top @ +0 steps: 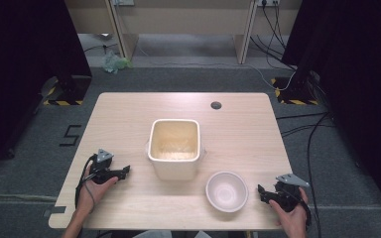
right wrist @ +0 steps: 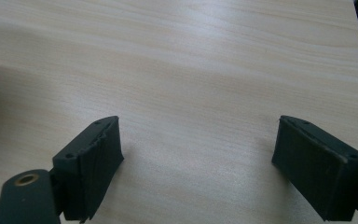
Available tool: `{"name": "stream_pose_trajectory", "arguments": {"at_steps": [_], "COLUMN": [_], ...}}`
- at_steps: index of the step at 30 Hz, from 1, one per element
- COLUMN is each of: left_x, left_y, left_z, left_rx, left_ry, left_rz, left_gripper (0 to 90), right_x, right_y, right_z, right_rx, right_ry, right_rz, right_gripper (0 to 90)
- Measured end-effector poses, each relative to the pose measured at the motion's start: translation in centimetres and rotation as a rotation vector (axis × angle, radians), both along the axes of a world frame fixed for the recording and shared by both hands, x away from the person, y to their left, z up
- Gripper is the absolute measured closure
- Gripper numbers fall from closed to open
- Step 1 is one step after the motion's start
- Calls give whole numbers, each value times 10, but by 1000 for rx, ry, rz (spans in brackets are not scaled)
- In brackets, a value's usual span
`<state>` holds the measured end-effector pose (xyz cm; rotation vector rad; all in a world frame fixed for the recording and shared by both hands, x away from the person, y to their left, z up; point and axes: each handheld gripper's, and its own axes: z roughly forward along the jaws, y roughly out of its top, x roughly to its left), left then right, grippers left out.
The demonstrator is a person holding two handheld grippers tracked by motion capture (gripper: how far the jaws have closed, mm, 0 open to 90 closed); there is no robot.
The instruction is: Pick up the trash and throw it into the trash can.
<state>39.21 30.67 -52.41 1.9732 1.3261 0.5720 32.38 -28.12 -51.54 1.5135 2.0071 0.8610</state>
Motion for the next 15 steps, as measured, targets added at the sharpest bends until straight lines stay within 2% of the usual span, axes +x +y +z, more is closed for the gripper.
{"name": "stream_pose_trajectory", "arguments": {"at_steps": [7,10,12,15], "left_x": [0,0,0,0], "left_y": [0,0,0,0], "left_z": [0,0,0,0], "left_rx": [0,1,0,0], "left_ry": [1,0,0,0], "left_rz": [-1,-1,0,0], "left_gripper": [147,147,147,147], "right_x": [1,0,-1,-1], "right_y": [1,2,5,8], "right_z": [0,1,3,9], "right_rx": [2,16,32,30], "right_ry": [2,-8,-21,-44], "right_rz": [-11,-2,4,6], "right_gripper": [166,225,228,236]}}
